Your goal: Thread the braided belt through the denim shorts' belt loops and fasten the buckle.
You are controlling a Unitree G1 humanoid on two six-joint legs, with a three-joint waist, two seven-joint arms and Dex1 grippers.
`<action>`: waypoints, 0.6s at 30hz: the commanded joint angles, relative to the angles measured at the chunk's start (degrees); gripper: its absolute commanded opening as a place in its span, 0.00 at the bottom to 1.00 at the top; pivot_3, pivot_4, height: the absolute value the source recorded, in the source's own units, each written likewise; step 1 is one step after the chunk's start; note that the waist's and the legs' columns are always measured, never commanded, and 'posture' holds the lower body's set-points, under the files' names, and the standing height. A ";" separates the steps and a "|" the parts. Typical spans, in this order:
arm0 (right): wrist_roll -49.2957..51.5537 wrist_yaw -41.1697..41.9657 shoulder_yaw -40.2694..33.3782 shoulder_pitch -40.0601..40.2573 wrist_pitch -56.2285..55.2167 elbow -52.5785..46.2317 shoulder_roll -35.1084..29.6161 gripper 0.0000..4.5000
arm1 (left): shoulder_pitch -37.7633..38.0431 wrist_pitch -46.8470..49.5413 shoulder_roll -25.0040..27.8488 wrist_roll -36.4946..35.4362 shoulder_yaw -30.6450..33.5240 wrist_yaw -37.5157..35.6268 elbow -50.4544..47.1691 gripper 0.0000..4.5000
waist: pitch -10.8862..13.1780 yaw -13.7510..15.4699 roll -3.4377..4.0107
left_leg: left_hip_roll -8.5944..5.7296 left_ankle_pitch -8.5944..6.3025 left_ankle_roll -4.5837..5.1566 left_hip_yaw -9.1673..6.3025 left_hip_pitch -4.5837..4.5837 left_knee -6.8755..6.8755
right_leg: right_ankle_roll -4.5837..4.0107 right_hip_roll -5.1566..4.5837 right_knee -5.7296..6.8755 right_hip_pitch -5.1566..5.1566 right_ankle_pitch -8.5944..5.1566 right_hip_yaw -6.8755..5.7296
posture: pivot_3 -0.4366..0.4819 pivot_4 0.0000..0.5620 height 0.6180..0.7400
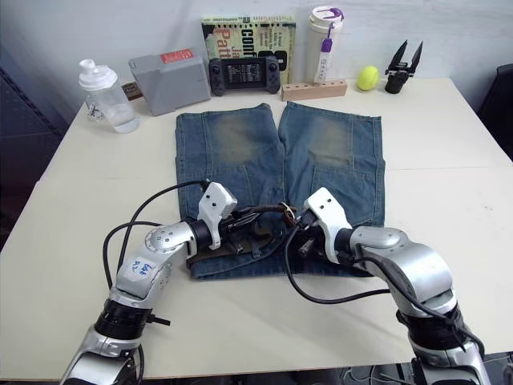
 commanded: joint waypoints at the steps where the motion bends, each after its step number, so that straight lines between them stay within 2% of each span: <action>1: 1.56 1.02 1.97 -0.08 -0.97 -1.96 0.69 0.01 | -0.29 -3.13 -1.09 -1.99 -2.52 -4.19 -3.84 0.01 | 0.00 0.00 0.00 | 0.00 0.00 0.00 0.00 0.00 0.00 | 0.00 0.00 0.00 0.00 0.00 0.00 | 0.48 0.27 0.85; 5: 1.20 1.19 3.10 -0.77 -1.88 -1.96 0.65 0.01 | 0.95 -4.59 -1.81 -3.86 -3.65 -8.26 -4.36 0.01 | 0.00 -0.03 0.00 | 0.00 0.00 0.00 0.00 0.00 0.00 | 0.00 0.00 -0.01 0.00 0.00 0.00 | 0.48 0.27 0.85; 8: 0.59 2.04 4.35 -0.79 -3.39 -2.32 -0.31 0.01 | 0.95 -4.74 -2.59 -3.36 -3.43 -8.06 -3.47 0.01 | 0.00 -0.01 0.00 | 0.02 0.00 0.00 -0.01 0.00 0.00 | 0.00 0.00 -0.01 0.00 0.00 0.00 | 0.48 0.27 0.85; 15: -7.40 10.30 13.15 1.84 -17.94 -4.98 -12.02 0.01 | -1.64 -7.58 -3.98 0.47 -0.99 -3.56 2.19 0.01 | 0.02 0.18 -0.01 | -0.03 0.00 0.00 -0.04 -0.02 0.02 | 0.01 -0.03 -0.04 0.02 0.00 -0.03 | 0.48 0.27 0.85; 18: -9.69 12.13 14.36 3.16 -21.98 -4.33 -14.25 0.01 | -2.48 -9.41 -4.18 2.30 -0.17 -1.39 4.31 0.01 | 0.02 0.13 -0.02 | -0.05 0.00 0.00 -0.04 -0.01 0.01 | 0.01 -0.04 -0.04 0.02 0.00 -0.04 | 0.48 0.27 0.85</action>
